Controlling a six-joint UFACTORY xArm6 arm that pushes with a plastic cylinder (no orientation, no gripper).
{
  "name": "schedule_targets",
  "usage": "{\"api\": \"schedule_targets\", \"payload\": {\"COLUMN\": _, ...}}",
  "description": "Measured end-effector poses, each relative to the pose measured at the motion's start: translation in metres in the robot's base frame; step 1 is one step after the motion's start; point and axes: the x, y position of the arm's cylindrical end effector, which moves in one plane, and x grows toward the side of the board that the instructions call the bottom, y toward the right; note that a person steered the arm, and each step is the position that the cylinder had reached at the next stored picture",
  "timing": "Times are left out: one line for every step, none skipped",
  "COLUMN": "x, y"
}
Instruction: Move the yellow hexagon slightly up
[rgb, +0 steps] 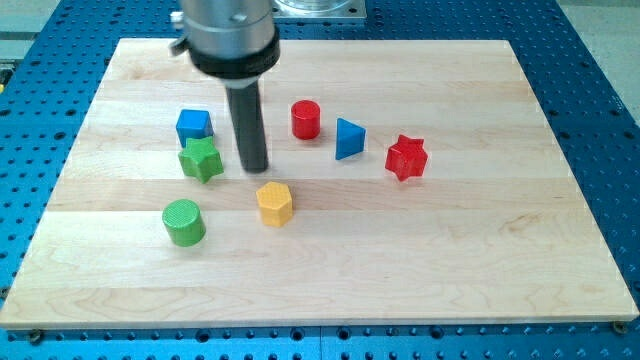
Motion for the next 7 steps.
{"api": "schedule_targets", "payload": {"x": 0.003, "y": -0.023}}
{"api": "schedule_targets", "payload": {"x": 0.029, "y": -0.035}}
{"api": "schedule_targets", "payload": {"x": 0.042, "y": -0.036}}
{"api": "schedule_targets", "payload": {"x": 0.039, "y": 0.001}}
{"api": "schedule_targets", "payload": {"x": 0.047, "y": 0.078}}
{"api": "schedule_targets", "payload": {"x": 0.122, "y": 0.099}}
{"api": "schedule_targets", "payload": {"x": 0.140, "y": 0.055}}
